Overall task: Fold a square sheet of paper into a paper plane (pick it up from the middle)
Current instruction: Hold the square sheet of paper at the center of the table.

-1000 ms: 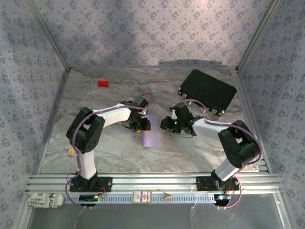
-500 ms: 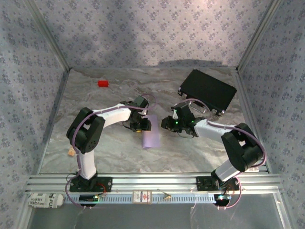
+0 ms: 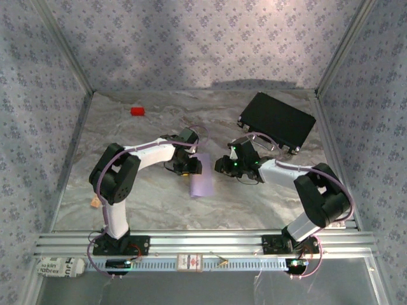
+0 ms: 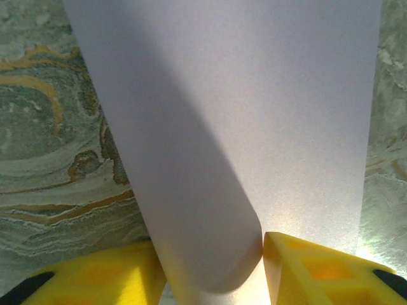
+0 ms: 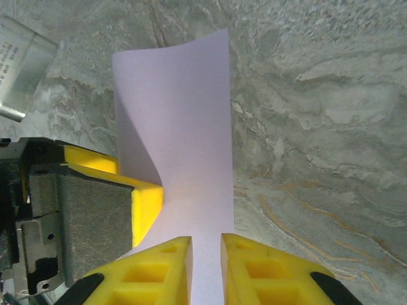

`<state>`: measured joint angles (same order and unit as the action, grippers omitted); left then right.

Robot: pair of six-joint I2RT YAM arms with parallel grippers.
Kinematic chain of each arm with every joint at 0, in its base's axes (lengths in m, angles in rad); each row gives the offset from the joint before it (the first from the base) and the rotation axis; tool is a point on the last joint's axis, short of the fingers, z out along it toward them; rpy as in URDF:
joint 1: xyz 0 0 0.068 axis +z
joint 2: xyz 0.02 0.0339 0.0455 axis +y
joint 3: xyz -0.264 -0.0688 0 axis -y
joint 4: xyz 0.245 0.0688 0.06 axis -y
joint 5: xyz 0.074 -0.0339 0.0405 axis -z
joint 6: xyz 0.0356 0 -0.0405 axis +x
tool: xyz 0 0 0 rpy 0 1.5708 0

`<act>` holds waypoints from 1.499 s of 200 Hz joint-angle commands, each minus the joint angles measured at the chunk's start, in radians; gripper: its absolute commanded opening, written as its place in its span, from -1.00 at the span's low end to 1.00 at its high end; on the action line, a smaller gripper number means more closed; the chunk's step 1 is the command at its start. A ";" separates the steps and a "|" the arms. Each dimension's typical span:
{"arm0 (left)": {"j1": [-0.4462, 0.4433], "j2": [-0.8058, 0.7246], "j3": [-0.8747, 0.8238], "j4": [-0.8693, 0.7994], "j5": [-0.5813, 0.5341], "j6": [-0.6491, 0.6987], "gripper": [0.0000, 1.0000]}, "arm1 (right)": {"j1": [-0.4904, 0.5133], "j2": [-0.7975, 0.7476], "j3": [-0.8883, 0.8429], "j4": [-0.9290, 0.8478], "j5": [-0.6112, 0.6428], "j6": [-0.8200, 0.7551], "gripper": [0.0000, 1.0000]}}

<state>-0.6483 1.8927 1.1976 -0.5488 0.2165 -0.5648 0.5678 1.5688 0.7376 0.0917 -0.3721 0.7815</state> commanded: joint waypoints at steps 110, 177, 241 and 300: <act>0.002 0.095 -0.044 -0.026 -0.114 0.020 -0.07 | 0.054 0.205 0.129 0.087 -0.103 0.026 -1.00; -0.001 0.105 -0.043 -0.023 -0.111 0.019 -0.07 | 0.061 0.280 0.120 0.066 -0.122 0.000 -1.00; 0.000 0.028 -0.038 0.000 -0.055 -0.026 -0.02 | 0.043 0.288 0.095 -0.083 -0.062 -0.114 -1.00; 0.045 -0.153 -0.023 0.018 0.013 -0.069 0.09 | 0.006 0.284 0.120 -0.142 -0.093 -0.192 -1.00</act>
<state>-0.6331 1.8393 1.1847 -0.5354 0.2298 -0.6044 0.5900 1.8328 0.8658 0.1139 -0.5117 0.6594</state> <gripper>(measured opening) 0.539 0.052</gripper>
